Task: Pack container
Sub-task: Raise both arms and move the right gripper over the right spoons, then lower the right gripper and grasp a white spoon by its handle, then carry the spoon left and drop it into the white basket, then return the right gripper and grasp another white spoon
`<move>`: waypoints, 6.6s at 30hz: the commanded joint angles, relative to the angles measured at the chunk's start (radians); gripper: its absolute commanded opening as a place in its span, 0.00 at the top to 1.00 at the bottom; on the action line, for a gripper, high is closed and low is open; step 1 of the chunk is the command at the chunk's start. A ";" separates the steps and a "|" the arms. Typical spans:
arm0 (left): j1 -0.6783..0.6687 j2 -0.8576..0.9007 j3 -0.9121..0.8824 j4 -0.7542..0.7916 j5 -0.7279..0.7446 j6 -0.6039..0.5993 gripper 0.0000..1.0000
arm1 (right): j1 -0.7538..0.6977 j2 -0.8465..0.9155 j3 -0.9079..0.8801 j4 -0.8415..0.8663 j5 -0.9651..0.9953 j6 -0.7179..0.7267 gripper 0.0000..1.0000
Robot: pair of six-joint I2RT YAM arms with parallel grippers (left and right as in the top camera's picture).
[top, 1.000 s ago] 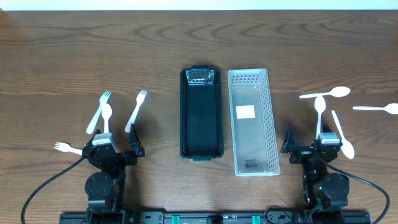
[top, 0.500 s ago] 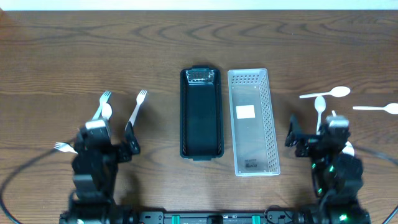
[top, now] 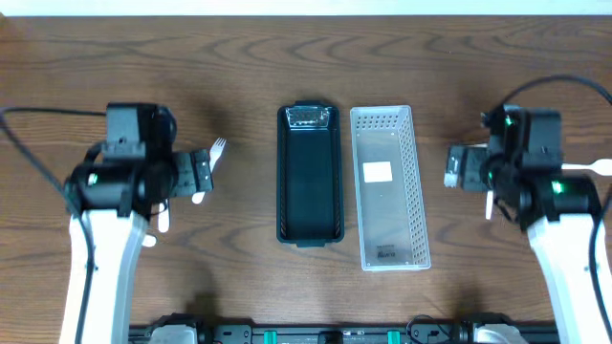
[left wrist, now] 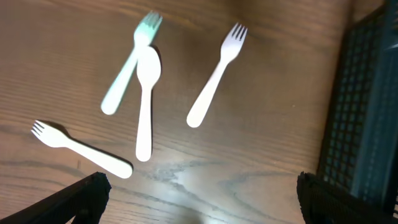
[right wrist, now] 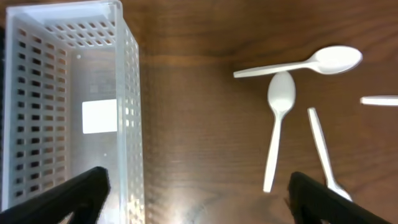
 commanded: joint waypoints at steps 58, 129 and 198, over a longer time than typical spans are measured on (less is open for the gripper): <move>0.003 0.255 0.011 -0.010 0.013 -0.008 0.25 | -0.094 0.312 0.204 -0.011 0.126 0.283 0.34; 0.003 0.255 0.011 0.013 0.013 -0.008 0.24 | -0.270 0.790 0.129 0.038 -0.014 -0.023 0.99; 0.003 0.255 0.011 0.042 0.013 -0.008 0.24 | -0.172 0.613 0.618 0.010 0.225 0.840 0.67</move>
